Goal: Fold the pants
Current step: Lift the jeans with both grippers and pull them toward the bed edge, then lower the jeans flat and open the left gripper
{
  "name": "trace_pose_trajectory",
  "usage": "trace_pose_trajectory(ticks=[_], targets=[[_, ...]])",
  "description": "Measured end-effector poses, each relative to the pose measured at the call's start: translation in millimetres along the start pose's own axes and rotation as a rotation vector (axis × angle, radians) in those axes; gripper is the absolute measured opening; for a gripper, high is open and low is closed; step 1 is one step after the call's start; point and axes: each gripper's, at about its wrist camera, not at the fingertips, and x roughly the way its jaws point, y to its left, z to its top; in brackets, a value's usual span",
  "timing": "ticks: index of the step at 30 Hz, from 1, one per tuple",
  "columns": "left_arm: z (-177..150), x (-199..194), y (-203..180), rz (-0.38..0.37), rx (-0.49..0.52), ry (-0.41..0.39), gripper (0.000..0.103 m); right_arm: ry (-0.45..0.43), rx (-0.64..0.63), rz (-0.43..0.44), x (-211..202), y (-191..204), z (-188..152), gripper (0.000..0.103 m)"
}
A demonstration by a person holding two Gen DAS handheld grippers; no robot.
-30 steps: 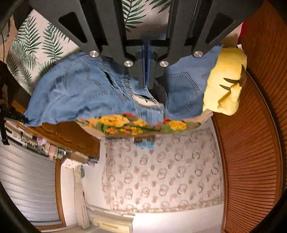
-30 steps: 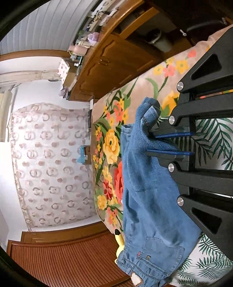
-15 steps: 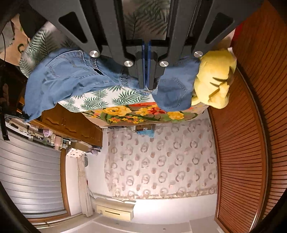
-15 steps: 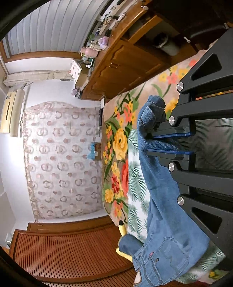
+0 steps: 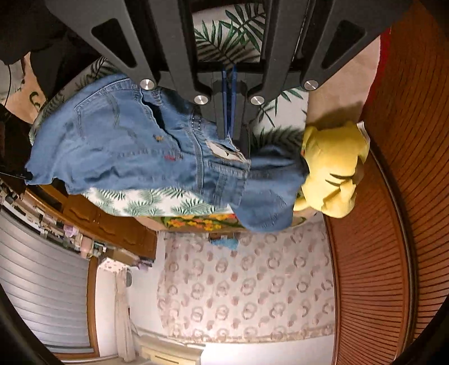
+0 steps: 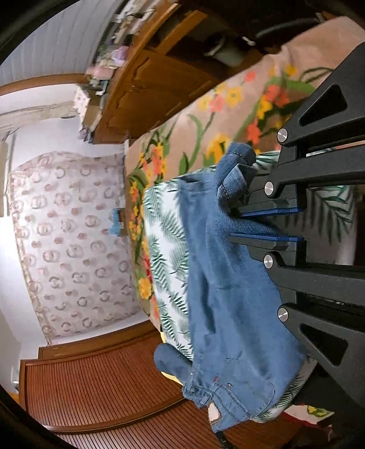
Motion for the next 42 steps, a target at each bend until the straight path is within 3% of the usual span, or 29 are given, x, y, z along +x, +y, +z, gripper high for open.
trace_pose_trajectory(ticks=[13,15,17,19,21,23,27,36,42], targets=[[-7,1,-12,-0.008,0.039,0.013,0.005,0.07,0.018,-0.015,6,-1,-3,0.011],[-5,-1,-15,-0.012,0.045,0.004,0.027,0.068,0.034,-0.008,2,-1,-1,0.011],[-3,-3,-17,-0.037,0.036,-0.007,0.041,0.07,0.043,-0.008,0,-3,-1,0.013],[0,-3,-22,-0.05,0.036,-0.012,0.049,0.068,0.058,-0.012,-3,-4,-2,0.016],[1,-1,-28,-0.058,0.046,-0.013,0.074,0.066,0.068,-0.019,-5,-5,0,0.023],[2,2,-35,-0.077,0.048,-0.022,0.082,0.061,0.067,-0.03,-9,-5,1,0.027],[2,20,-51,-0.108,0.047,0.01,0.082,0.02,0.057,-0.019,-20,-6,-3,0.04],[-4,53,-92,-0.174,0.06,0.044,0.082,0.006,0.049,-0.074,-22,-7,-8,0.048],[-12,71,-109,-0.21,0.07,0.089,0.082,0.055,0.083,-0.103,0,-16,-13,0.049]])
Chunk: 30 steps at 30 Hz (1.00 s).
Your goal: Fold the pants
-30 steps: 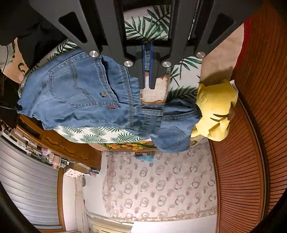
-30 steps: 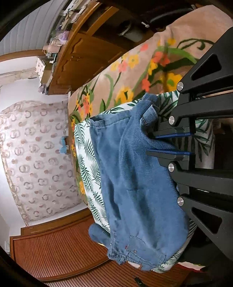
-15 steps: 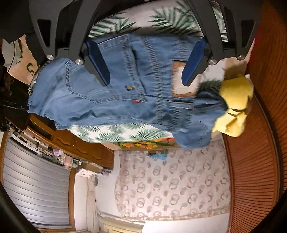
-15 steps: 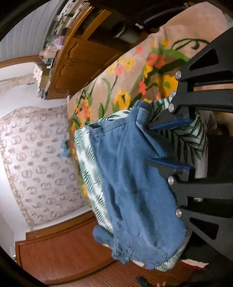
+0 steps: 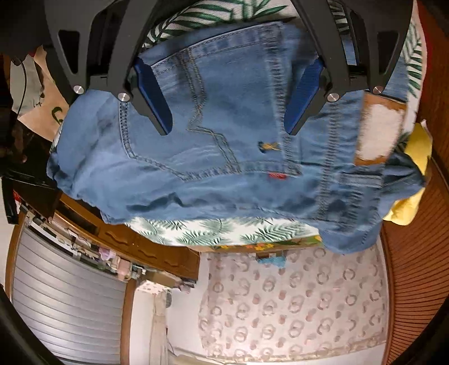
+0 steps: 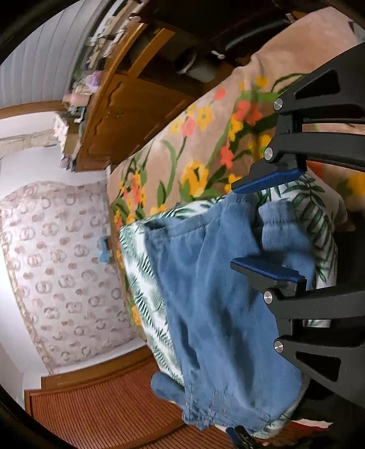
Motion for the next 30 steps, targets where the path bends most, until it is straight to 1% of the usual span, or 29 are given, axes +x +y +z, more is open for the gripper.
trace_pose_trajectory(ticks=[3,5,10,14,21,22,23,24,25,26,30], targets=[[-5,9,-2,-0.015,-0.007,0.005,0.082,0.012,0.009,0.017,9,0,-1,0.049],[-8,15,-5,-0.012,-0.006,0.021,0.082,0.008,0.012,0.008,12,1,-2,0.049],[-11,18,-10,0.011,0.031,0.022,0.082,0.022,0.031,0.031,14,0,2,0.049],[-12,19,-10,-0.001,0.008,0.024,0.082,0.039,0.058,0.045,17,-8,8,0.049],[-9,21,-15,0.014,0.029,0.026,0.082,0.012,0.069,0.059,14,-5,9,0.049],[-9,22,-16,0.014,0.031,0.026,0.082,0.012,0.069,0.062,14,-5,9,0.046],[-8,22,-16,0.014,0.034,0.025,0.082,0.011,0.068,0.068,14,-5,9,0.037],[-7,22,-17,0.013,0.035,0.024,0.082,0.011,0.067,0.077,14,-3,10,0.03],[-6,23,-16,0.014,0.036,0.024,0.082,0.006,0.063,0.079,13,-1,10,0.028],[-6,23,-17,0.014,0.037,0.023,0.082,0.0,0.054,0.076,12,1,11,0.02],[-5,24,-16,0.014,0.035,0.023,0.082,-0.052,0.027,0.046,2,11,14,0.018]])
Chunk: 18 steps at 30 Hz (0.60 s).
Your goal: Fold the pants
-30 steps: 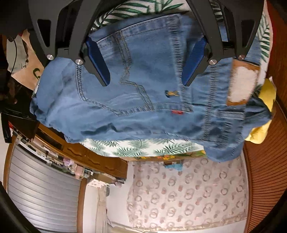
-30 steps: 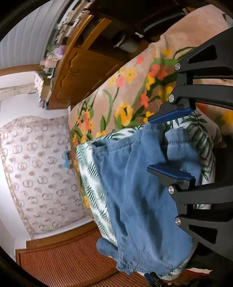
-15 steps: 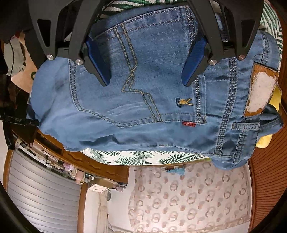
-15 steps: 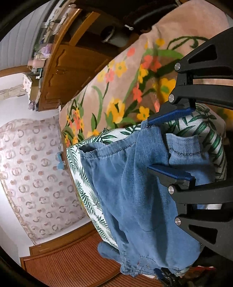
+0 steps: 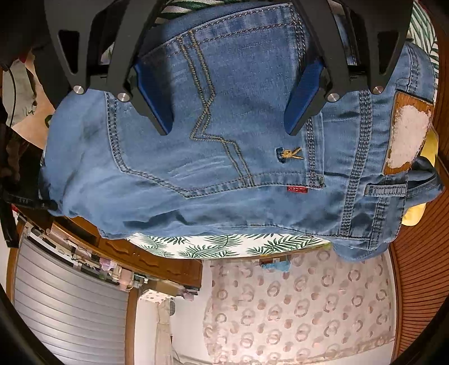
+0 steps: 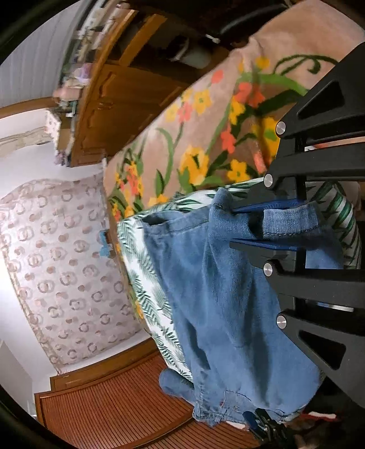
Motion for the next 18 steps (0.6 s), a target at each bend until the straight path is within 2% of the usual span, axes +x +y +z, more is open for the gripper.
trace_pose_trajectory(ticks=[10,18], targets=[[2,-4,2,0.008,0.0,0.021,0.082,-0.142,-0.081,0.041,-35,38,20,0.016],[5,-18,6,0.007,-0.006,0.0,0.082,-0.199,-0.183,0.135,-44,80,35,0.016]])
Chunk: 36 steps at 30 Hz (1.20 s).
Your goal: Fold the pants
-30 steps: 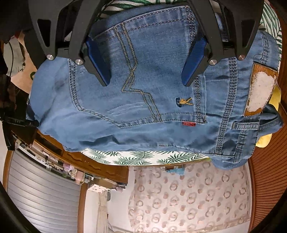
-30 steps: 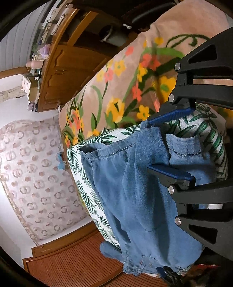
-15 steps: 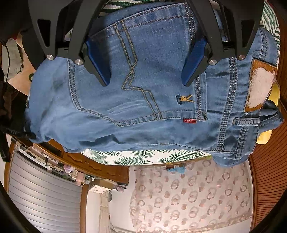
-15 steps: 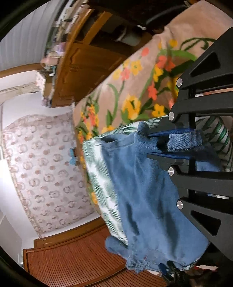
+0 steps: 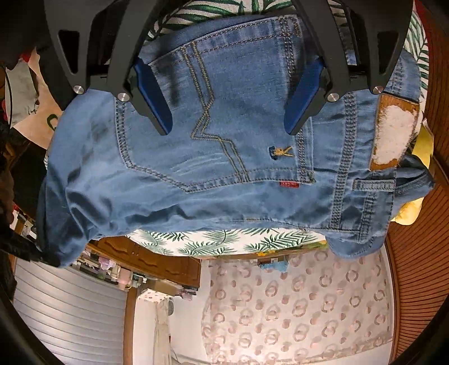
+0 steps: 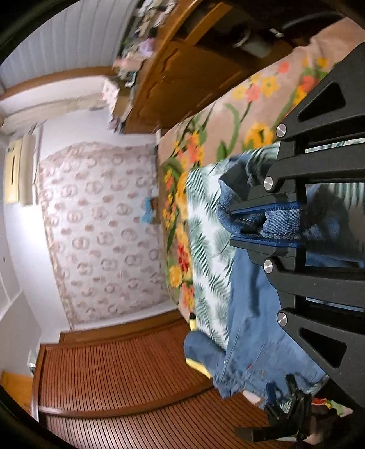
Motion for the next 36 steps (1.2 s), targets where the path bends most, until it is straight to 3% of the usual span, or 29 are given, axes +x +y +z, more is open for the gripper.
trace_pose_trajectory(ticks=[5,7,9,17,19,21,23,27,29,36], targets=[[3,-8,1,0.005,0.003,-0.018,0.082,0.011,-0.055,-0.011,4,11,2,0.012],[4,-9,3,0.006,0.005,-0.018,0.082,0.033,-0.053,-0.04,7,-1,-5,0.012],[3,-9,5,0.006,0.006,-0.017,0.082,0.066,-0.044,-0.047,11,-8,-8,0.003],[1,-4,5,0.002,-0.004,-0.009,0.082,0.125,0.043,-0.126,11,-51,-24,0.003],[2,-4,3,0.003,0.002,-0.008,0.082,0.158,0.04,-0.159,12,-58,-31,0.008],[3,-4,1,-0.003,0.001,-0.011,0.082,0.19,0.047,-0.184,15,-62,-37,0.031],[3,-3,-1,-0.006,0.002,-0.011,0.082,0.222,0.076,-0.206,21,-68,-42,0.041],[1,-1,-4,-0.007,0.015,0.0,0.082,0.3,0.135,-0.229,40,-84,-54,0.041],[0,0,-4,-0.007,0.015,0.005,0.082,0.338,0.19,-0.181,54,-93,-55,0.042],[1,0,-5,-0.007,0.01,0.006,0.082,0.356,0.256,-0.121,75,-114,-39,0.045]])
